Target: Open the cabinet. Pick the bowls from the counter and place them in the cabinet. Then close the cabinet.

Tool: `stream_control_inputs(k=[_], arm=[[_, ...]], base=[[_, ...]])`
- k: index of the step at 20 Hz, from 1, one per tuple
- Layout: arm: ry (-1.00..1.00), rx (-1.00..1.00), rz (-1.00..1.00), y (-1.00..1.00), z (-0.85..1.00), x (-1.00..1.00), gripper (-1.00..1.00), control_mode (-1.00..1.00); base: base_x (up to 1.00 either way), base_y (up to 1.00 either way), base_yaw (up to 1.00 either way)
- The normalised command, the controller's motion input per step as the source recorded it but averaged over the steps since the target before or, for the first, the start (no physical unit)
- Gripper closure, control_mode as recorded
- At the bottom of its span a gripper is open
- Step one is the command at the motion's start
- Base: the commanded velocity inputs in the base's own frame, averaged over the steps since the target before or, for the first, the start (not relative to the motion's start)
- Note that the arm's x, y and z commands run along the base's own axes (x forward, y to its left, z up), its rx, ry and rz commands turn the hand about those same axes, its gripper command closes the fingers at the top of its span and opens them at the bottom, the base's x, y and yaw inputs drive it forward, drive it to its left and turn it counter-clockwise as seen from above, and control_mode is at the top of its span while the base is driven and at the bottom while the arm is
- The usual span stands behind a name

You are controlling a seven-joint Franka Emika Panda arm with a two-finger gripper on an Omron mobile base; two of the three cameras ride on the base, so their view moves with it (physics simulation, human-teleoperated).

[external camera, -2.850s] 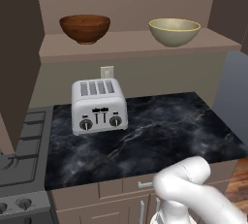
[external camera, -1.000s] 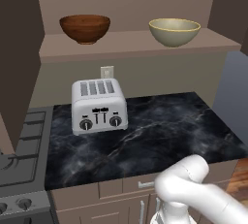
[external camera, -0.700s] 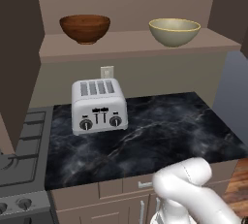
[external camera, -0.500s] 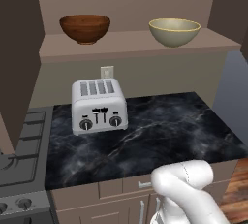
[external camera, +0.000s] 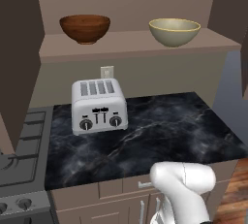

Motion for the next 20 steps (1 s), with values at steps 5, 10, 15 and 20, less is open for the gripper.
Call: stream_control_inputs(k=[5, 10, 15, 20], arm=[[0.35, -0.02, -0.41, -0.29, 0.69, 0.31, -1.00, -1.00], [0.31, 0.00, -0.39, -0.10, 0.14, 0.28, -1.00, -1.00], [0.15, -0.01, -0.29, 0.07, -0.21, 0.66, -1.00, -1.00], [0.05, 0.00, 0.01, 0.03, -0.17, 1.00, -1.00, -1.00]], base=[[0.00, 0.00, 0.00], [0.00, 0.00, 0.00], [0.00, 0.00, 0.00], [0.00, 0.00, 0.00]])
